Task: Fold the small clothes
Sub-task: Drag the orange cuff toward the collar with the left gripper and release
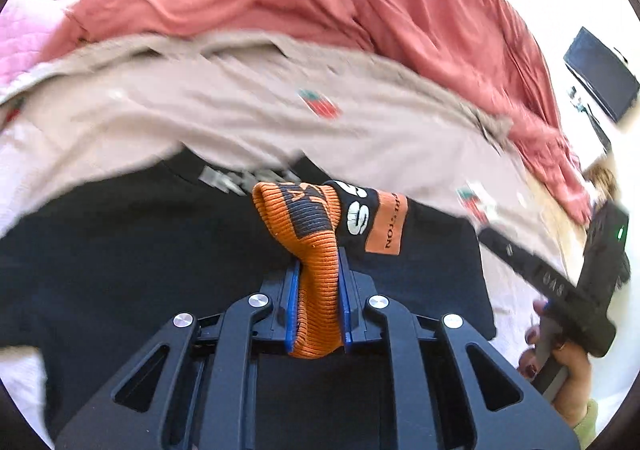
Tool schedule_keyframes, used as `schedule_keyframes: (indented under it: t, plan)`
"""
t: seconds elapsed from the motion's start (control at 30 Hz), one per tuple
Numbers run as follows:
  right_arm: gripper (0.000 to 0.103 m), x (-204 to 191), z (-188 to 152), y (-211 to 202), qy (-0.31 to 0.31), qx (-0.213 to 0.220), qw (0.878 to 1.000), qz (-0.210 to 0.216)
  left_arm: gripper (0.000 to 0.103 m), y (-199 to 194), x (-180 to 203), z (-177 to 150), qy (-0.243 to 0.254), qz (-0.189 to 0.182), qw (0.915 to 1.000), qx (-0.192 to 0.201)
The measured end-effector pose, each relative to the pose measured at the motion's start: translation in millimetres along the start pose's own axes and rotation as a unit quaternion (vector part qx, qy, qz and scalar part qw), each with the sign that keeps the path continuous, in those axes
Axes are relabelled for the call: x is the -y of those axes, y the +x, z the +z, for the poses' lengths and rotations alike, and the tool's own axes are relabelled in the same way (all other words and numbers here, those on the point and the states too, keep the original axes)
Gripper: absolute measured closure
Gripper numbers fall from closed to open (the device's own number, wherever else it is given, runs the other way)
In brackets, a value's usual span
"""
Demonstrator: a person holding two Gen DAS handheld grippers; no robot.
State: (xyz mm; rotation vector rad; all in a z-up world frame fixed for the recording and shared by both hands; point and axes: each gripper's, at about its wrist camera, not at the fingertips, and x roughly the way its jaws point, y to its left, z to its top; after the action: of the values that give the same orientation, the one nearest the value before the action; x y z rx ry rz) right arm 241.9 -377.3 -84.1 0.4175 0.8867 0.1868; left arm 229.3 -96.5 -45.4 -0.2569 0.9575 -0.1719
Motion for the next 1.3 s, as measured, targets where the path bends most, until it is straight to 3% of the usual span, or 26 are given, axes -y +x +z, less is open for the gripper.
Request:
schedule_keyframes:
  t: [0.13,0.33,0.73,0.87,0.97,1.07,1.3]
  plan:
    - [0.048,-5.4,-1.5,1.9,-0.011,-0.001,1.0,0.0,0.088,-29.2,-42.2,9.8,-0.016,0.042,0.9986,0.029]
    - [0.048,-15.9,-6.0,7.0,-0.032,-0.005,0.999,-0.006,0.088,-31.8,-102.8,5.7,-0.06,0.07,0.9957,0.009]
    - [0.048,-83.8,-40.4,30.3,-0.161,-0.036,0.986,0.017,0.088,-1.2,-123.3,-11.3,-0.063,0.093,0.9935,-0.02]
    - [0.048,-92.1,-54.7,48.0,-0.193,-0.066,0.979,-0.014,0.085,7.2,-129.8,-10.7,-0.058,0.099,0.9929,-0.031]
    - [0.049,-81.9,-59.5,62.6,-0.19,-0.096,0.976,-0.054,0.08,11.9,-133.5,-9.7,-0.049,0.111,0.9919,-0.036]
    - [0.05,-76.4,-57.6,63.5,-0.177,-0.101,0.978,-0.05,0.076,15.7,-142.9,-9.0,-0.051,0.12,0.9906,-0.043]
    - [0.046,-78.5,-59.5,60.9,-0.183,-0.101,0.977,-0.05,0.079,-9.5,-169.9,-7.7,-0.077,0.145,0.986,-0.028]
